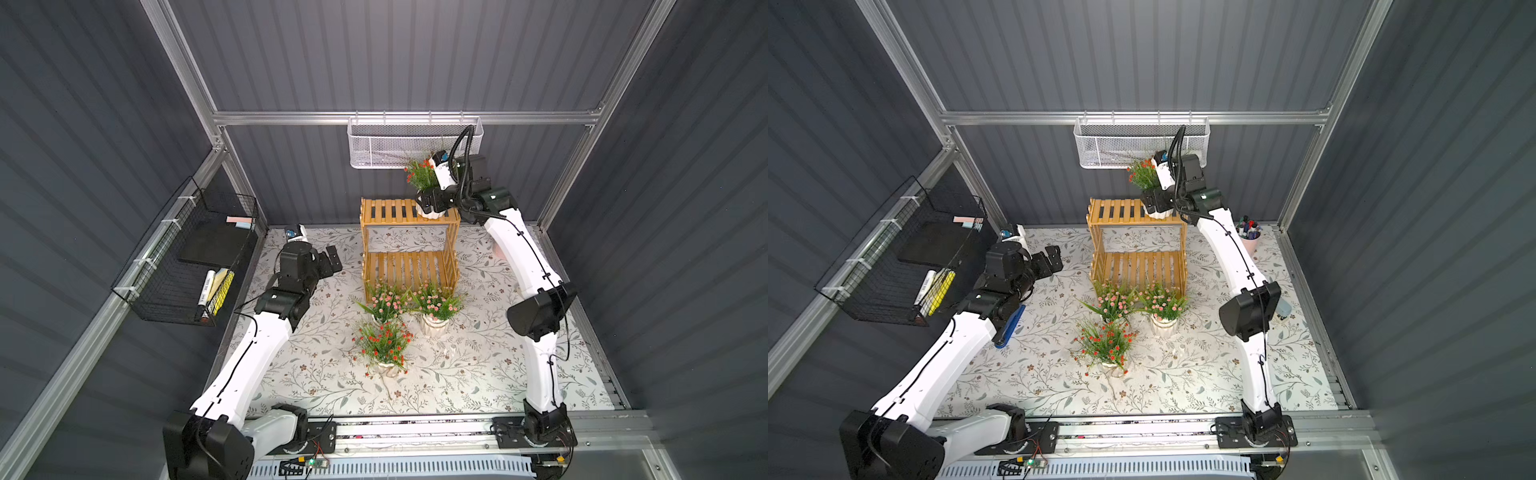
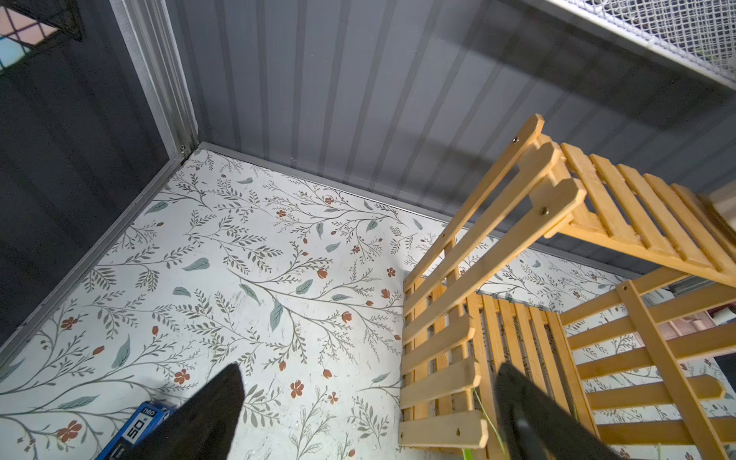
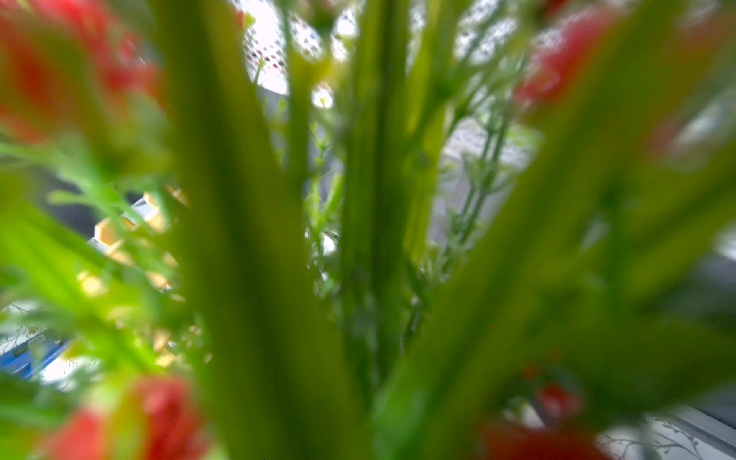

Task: Place the baby's breath potted plants on the rack by color
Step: Place the baby's breath potted plant on the rack.

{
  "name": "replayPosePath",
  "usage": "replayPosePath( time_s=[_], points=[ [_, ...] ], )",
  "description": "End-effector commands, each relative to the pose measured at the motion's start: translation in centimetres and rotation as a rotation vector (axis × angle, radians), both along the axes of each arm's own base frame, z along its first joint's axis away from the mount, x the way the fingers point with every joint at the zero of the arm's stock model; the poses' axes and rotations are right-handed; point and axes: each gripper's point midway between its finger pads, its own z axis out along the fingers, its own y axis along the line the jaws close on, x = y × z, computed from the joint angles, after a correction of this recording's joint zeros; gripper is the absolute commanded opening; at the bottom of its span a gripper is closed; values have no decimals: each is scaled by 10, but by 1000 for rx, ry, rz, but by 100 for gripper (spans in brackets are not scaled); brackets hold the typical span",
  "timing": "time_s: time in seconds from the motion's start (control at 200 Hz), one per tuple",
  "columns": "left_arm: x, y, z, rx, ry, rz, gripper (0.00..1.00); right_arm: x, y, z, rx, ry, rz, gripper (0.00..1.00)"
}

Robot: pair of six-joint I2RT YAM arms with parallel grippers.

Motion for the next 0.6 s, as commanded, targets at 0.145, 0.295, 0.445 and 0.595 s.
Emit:
replayPosePath(
  time_s=[0.145, 0.295, 0.445, 0.595],
  points=[
    [-4, -1, 13, 4, -19, -6, 99, 3, 3, 23, 17, -79, 25, 74],
    [-5, 0, 13, 6, -19, -3, 99, 5, 2, 12, 3, -55, 16, 88],
    [-6, -1, 13, 5, -17, -6, 99, 6, -2, 8, -1, -52, -7, 99],
    [-6, -1, 11, 7, -4, -9, 99, 4, -4, 15, 16, -67, -19, 99]
  ],
)
